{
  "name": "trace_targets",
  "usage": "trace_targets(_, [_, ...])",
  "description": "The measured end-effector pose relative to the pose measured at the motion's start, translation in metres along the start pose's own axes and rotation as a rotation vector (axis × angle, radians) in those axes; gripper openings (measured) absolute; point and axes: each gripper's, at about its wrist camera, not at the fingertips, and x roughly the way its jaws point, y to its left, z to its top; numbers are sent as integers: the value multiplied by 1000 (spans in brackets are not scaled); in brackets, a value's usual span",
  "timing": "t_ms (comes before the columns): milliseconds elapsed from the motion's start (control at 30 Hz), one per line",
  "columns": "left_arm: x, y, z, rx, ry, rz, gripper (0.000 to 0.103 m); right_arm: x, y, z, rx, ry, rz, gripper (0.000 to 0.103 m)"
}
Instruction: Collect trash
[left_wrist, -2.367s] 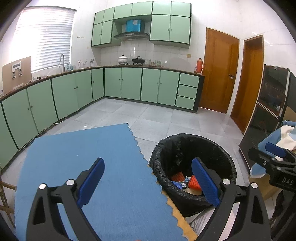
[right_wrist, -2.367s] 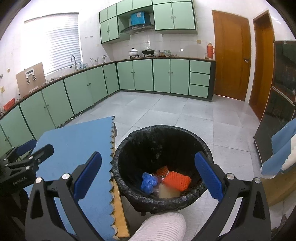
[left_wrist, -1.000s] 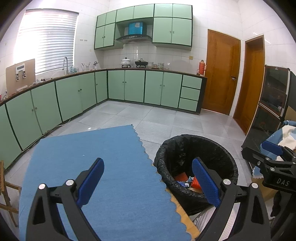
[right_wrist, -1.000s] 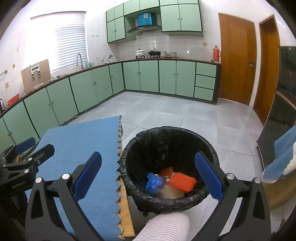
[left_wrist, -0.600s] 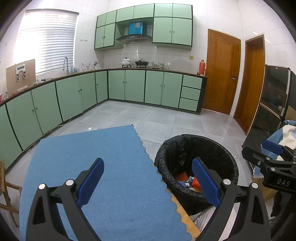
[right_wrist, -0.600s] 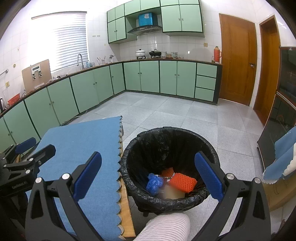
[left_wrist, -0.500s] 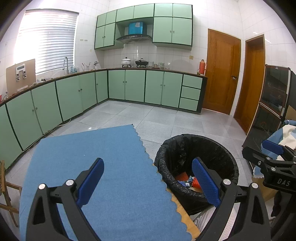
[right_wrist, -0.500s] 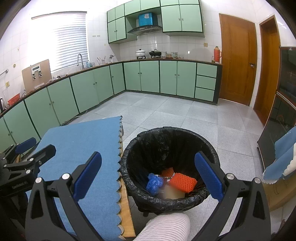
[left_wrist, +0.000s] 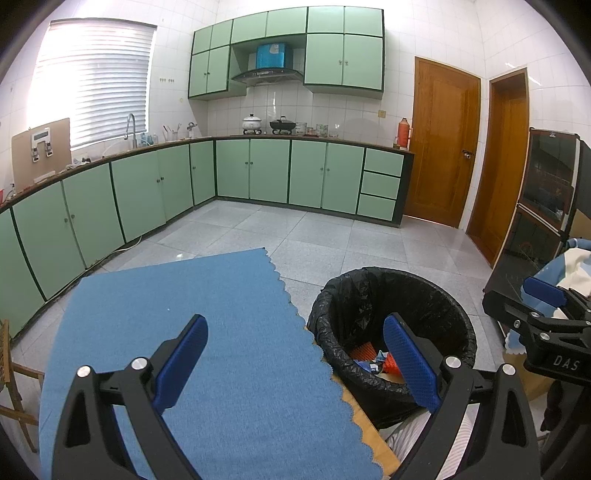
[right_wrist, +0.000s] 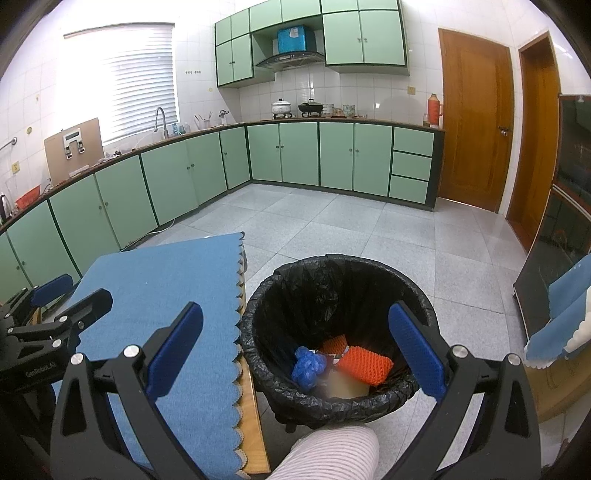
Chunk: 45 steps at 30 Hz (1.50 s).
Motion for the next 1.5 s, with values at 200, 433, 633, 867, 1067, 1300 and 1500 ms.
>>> trace_targets(200, [-1, 1, 0, 0, 0, 1, 94, 0, 0, 0, -1, -1, 1, 98])
trace_targets(433, [-1, 1, 0, 2, 1, 1, 94, 1, -2, 2, -1, 0, 2, 98])
trace_targets(633, [0, 0, 1, 1, 4, 1, 94, 2, -3, 3, -6, 1, 1, 98])
trace_targets(867, [-1, 2, 1, 2, 5, 2, 94, 3, -4, 3, -5, 1, 2, 98])
trace_targets(1067, [0, 1, 1, 2, 7, 3, 94, 3, -4, 3, -5, 1, 1, 98])
trace_targets(1300, [-1, 3, 1, 2, 9, 3, 94, 4, -6, 3, -5, 2, 3, 98])
trace_targets(1500, [-1, 4, 1, 3, 10, 6, 94, 3, -6, 3, -6, 2, 3, 98])
